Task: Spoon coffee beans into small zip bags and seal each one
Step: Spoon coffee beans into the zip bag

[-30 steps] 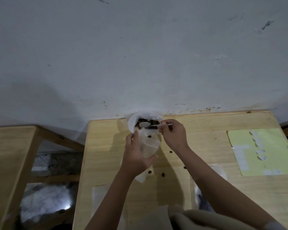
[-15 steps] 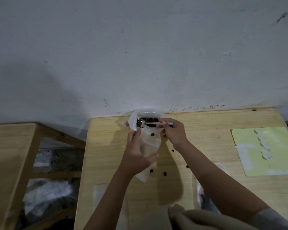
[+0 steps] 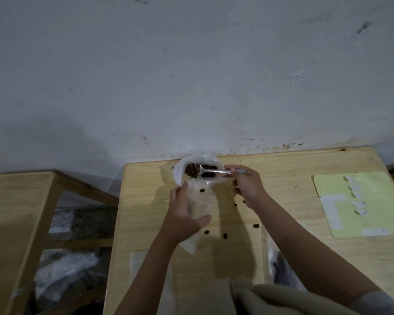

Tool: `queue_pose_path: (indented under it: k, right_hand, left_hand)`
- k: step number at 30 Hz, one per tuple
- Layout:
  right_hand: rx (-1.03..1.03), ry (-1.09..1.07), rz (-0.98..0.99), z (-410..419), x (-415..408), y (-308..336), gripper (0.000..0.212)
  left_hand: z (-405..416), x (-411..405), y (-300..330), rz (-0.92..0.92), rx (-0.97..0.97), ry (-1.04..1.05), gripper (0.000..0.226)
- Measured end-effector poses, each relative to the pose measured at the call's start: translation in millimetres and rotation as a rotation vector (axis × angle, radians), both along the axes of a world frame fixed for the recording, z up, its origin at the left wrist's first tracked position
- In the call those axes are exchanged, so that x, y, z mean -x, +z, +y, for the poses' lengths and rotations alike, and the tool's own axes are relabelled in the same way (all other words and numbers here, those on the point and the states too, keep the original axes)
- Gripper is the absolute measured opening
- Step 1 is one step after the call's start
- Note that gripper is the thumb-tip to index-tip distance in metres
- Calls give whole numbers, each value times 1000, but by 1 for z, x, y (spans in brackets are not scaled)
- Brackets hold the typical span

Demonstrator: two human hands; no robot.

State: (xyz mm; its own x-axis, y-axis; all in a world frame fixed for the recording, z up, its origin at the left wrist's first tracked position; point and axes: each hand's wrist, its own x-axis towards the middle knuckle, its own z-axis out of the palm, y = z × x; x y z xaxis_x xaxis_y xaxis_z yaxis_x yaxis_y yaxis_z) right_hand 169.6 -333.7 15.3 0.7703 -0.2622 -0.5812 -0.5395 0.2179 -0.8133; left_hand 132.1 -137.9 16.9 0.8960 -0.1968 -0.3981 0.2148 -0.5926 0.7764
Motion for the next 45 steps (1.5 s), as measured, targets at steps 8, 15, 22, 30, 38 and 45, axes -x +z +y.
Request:
queue_pose_path:
  k: [8, 15, 22, 30, 38, 45]
  right_hand:
    - [87, 12, -81, -37, 33, 19, 20]
    - [215, 151, -271, -40, 59, 42, 24]
    - [305, 172, -436, -28, 63, 53, 24]
    - [343, 45, -292, -19, 36, 19, 17]
    - [381, 129, -98, 1, 16, -10, 28]
    - [632, 131, 89, -10, 27, -10, 58]
  left_hand:
    - [3, 7, -1, -29, -102, -20, 110]
    - [-6, 12, 1, -53, -151, -26, 114]
    - [-11, 16, -3, -125, -138, 21, 112]
    - [-10, 24, -7, -192, 15, 140, 108]
    - [-18, 30, 5, -260, 186, 194, 111]
    - [-26, 33, 13, -303, 224, 187, 113]
